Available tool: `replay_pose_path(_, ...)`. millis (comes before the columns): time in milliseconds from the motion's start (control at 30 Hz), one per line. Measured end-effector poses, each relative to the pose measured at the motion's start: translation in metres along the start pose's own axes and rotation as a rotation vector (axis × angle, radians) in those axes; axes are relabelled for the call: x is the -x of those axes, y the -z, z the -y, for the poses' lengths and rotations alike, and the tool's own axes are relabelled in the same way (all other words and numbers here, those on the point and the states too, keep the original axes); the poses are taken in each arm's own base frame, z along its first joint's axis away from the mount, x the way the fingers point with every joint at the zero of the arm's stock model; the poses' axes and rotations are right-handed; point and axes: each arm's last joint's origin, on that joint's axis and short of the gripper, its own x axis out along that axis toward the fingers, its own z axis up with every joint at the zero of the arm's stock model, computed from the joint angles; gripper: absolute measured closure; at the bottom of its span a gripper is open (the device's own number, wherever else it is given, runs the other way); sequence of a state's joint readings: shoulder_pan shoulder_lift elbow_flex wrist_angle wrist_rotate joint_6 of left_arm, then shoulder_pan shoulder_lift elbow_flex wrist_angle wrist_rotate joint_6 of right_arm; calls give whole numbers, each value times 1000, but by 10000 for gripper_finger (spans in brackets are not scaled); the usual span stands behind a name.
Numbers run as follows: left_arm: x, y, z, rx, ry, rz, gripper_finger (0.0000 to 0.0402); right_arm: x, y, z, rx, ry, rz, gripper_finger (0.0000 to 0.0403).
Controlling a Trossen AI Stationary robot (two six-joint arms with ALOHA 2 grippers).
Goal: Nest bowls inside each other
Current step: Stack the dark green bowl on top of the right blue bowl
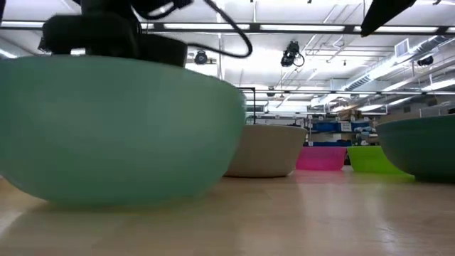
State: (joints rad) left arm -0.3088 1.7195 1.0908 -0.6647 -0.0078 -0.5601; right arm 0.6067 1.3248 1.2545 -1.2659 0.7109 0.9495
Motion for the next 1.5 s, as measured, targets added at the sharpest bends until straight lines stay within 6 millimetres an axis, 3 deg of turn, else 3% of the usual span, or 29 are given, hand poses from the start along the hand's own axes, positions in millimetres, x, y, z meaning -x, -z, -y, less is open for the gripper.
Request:
replay_pose_path(200, -4, -4, 2, -29, 85, -10, 383, 0, 1, 1, 9, 9, -5, 268)
replay_pose_path(333, 8, -10, 5, -57, 117, 85, 393, 0, 1, 2, 14, 18, -1, 268)
replay_pose_path(467, 36, -23, 8, -101, 92, 215, 393, 0, 1, 3, 18, 33, 13, 268)
replay_pose_path(600, 79, -39, -7, -139, -144, 303, 393, -1, 0, 4, 23, 47, 14, 268)
replay_pose_path(700, 119, -49, -31, -131, -445, 346, 393, -2, -1, 5, 18, 51, 13, 268)
replay_pose_path(767, 142, -54, -54, -121, -554, 346, 393, -2, -1, 5, 19, 53, 15, 268)
replay_pose_path(967, 170, -63, -148, 45, -478, 281, 393, -2, -2, 5, 20, 61, 28, 268)
replay_pose_path(1200, 165, -54, -235, 166, -202, 267, 394, -3, -3, 7, 14, 68, 28, 268)
replay_pose_path(1500, 119, -36, -275, 250, -166, 240, 394, -7, -7, 10, -5, 88, 25, 268)
